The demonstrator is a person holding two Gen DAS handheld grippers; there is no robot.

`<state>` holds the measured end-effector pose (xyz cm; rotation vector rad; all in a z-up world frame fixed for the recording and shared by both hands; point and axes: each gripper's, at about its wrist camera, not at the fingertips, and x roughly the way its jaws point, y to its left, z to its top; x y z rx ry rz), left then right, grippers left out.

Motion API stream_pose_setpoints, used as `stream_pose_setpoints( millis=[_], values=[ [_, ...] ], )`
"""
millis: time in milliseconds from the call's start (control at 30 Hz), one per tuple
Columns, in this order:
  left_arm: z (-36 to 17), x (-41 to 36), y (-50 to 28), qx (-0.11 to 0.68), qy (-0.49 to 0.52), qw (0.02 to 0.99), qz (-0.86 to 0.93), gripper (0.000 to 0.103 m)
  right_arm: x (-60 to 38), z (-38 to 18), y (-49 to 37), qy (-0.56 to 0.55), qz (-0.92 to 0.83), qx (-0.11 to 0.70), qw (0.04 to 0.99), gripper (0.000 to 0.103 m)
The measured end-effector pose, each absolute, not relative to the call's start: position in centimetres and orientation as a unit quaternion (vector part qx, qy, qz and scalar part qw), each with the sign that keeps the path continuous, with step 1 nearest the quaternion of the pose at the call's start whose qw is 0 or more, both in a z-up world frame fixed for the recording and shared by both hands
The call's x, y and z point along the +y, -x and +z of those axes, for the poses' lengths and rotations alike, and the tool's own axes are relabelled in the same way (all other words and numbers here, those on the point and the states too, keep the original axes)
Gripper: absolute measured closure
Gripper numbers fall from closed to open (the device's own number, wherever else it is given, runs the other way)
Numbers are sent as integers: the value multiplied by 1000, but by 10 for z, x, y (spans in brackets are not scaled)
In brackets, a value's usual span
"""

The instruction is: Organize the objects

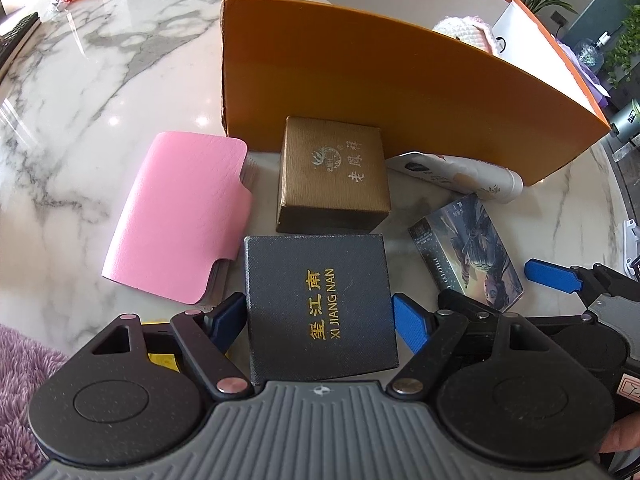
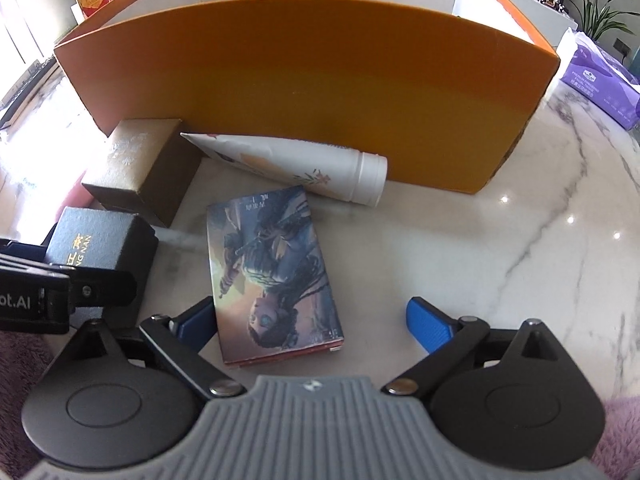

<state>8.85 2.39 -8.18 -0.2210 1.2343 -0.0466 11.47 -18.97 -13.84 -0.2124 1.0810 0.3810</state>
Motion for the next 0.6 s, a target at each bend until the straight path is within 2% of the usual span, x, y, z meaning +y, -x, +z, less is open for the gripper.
stream_pose_setpoints(
  millis=[133,200,233,367,467,600],
  values=[
    [-82,26,-87,575,107,810,-24,12,-192,-135,-109,107,195,496,839,21],
    [-80,27,-86,572,110,812,-26,12,-191,-133,-106,117,204,488,841,36],
    [-79,28,-86,570,112,814,-26,12,-191,-133,-105,121,206,485,841,38],
    [-76,29,-84,567,113,816,-29,12,-199,-132,-108,103,207,491,840,36],
    [-77,37,-81,566,115,816,-29,12,-215,-130,-115,66,199,498,841,17],
    [-74,27,-90,564,113,817,-37,12,-222,-125,-115,40,199,507,838,14]
  ],
)
